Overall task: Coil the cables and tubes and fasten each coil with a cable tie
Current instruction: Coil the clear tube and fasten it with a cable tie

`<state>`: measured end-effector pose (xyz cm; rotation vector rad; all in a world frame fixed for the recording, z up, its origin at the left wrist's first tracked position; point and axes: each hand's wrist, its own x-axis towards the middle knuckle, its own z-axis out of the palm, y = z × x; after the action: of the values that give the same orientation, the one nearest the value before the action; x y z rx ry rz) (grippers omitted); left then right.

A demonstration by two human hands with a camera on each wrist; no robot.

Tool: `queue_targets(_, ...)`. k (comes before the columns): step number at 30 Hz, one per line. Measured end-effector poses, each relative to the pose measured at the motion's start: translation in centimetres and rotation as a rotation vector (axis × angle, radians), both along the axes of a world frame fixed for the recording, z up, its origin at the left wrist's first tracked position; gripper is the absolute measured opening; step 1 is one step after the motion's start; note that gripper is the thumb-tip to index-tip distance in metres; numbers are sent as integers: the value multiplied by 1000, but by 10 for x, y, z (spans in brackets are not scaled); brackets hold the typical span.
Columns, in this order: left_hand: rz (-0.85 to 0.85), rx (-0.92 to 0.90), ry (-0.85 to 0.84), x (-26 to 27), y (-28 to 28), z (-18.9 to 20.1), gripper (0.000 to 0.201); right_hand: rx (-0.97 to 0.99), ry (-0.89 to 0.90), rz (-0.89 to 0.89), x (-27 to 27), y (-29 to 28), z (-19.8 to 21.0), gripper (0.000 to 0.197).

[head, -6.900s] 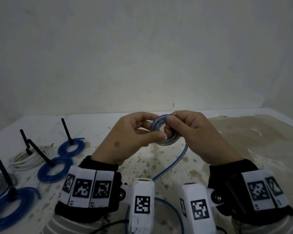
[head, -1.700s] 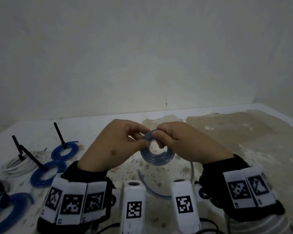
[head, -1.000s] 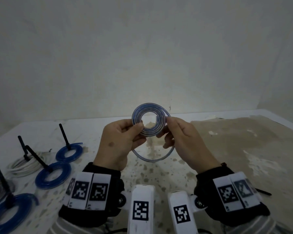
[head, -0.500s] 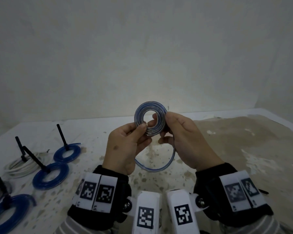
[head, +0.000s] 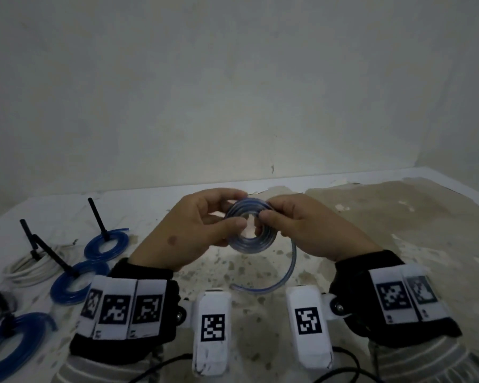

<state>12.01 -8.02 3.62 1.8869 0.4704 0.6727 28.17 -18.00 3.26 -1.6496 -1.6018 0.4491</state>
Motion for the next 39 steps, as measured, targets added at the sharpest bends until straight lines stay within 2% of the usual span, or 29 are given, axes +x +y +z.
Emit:
queue_targets(2, -23, 37, 42, -4, -1, 5, 21, 11, -5, 52, -2, -1, 0, 23)
queue_targets(4, -41, 14, 36, -8, 0, 6, 18, 50, 53, 91, -2, -1, 2, 21)
queue_targets(9, -2, -217, -103, -5, 0, 5, 23, 217, 267, 80, -3, 2, 1, 25)
queue_targets(14, 63, -441, -257, 11, -7, -1, 13, 282, 567, -3, -16, 8, 0, 31)
queue_targets(16, 87, -490, -301, 17, -10, -3, 4, 307, 597, -60, -21, 12, -2, 33)
queue_targets(19, 108, -553, -361, 21, -11, -4, 6, 350, 618, -125, -27, 16, -4, 33)
queue_targets(23, 37, -628, -375, 21, -14, -4, 3, 375, 661, -143, -26, 17, -6, 33)
queue_targets(24, 12, -623, -355, 21, -15, -5, 5, 370, 634, -147, -23, 16, -6, 34)
queue_targets(26, -10, -548, -270, 19, -15, -5, 8, 335, 463, -163, -15, 12, -5, 36)
queue_targets(29, 33, -329, -90, 12, -10, -1, 11, 224, 110, -183, -7, 6, -1, 36)
queue_targets(32, 85, -166, -47, 3, -5, 4, 19, 96, -66, -120, -10, 3, 4, 32)
queue_targets(34, 66, 5, 23, -1, -6, 7, 14, 77, -124, -73, -14, 3, 5, 31)
queue_targets(36, 62, 79, 57, -2, -6, 6, 9, 88, -147, -50, -17, 4, 5, 30)
queue_targets(37, 73, 76, 51, -1, -5, 5, 7, 109, -107, -49, -18, 5, 5, 29)
queue_targets(39, 93, 24, 7, 3, -4, 2, 5, 174, 89, -53, -18, 6, 5, 23)
